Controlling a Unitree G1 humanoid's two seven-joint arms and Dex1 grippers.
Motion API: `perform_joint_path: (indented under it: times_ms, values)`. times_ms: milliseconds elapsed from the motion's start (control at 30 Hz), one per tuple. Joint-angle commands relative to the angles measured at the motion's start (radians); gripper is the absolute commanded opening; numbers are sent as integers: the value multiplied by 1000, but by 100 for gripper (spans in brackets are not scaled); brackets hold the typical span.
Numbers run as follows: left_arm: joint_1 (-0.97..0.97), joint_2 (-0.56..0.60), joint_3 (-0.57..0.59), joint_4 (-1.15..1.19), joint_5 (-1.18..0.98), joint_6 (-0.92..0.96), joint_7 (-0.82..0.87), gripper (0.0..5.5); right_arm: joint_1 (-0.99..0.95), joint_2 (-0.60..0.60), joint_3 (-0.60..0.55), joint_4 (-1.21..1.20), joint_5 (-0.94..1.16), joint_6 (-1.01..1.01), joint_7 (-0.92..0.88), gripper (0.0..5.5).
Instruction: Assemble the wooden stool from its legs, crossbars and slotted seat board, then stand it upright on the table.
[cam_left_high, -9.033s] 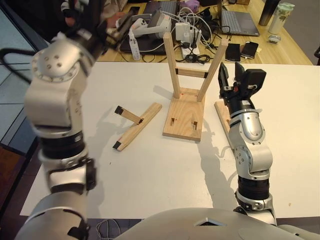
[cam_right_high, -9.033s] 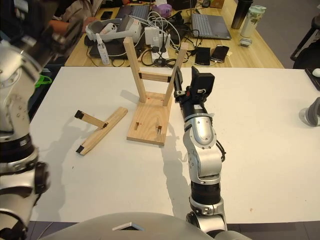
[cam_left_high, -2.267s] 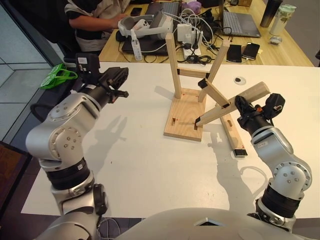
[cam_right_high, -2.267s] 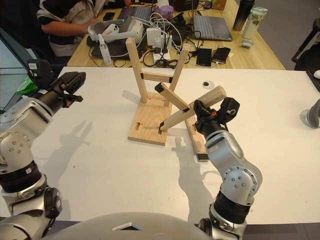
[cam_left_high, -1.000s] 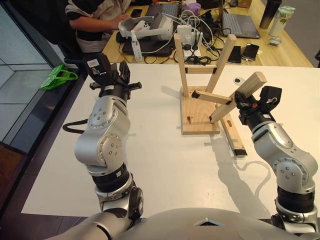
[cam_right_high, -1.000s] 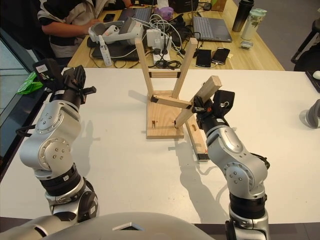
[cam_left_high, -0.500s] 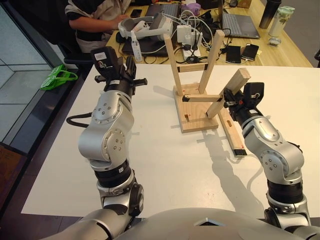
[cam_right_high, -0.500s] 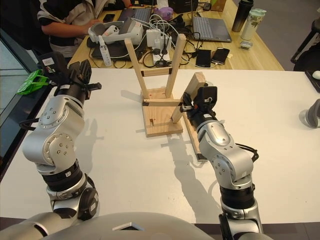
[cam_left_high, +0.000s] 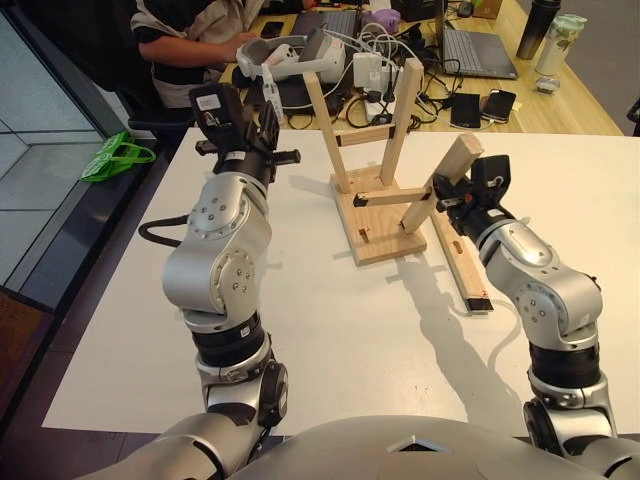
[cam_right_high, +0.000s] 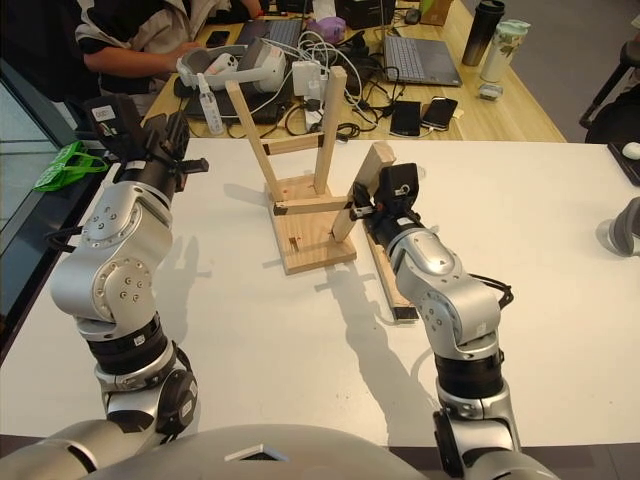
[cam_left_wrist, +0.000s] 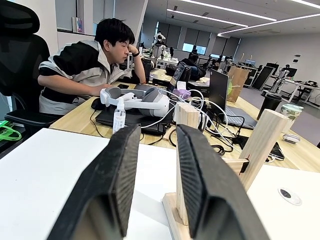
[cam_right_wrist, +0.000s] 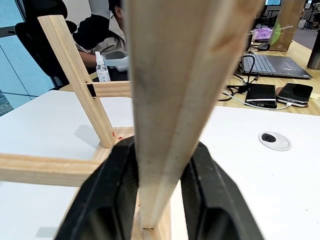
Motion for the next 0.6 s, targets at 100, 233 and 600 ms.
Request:
perform_joint_path:
  times_ms: [100,233,600]
  values:
    - [-26,6,-6,23,16,-8,-14,130,2,17,52,80,-50,95,27,101]
    - [-27,6,-3,25,22,-13,-16,130,-17,41,9,84,-69,66,22,101]
    - [-22,-2,-6,22,36,-22,-17,130,-55,170,-157,95,-65,-67,-12,130]
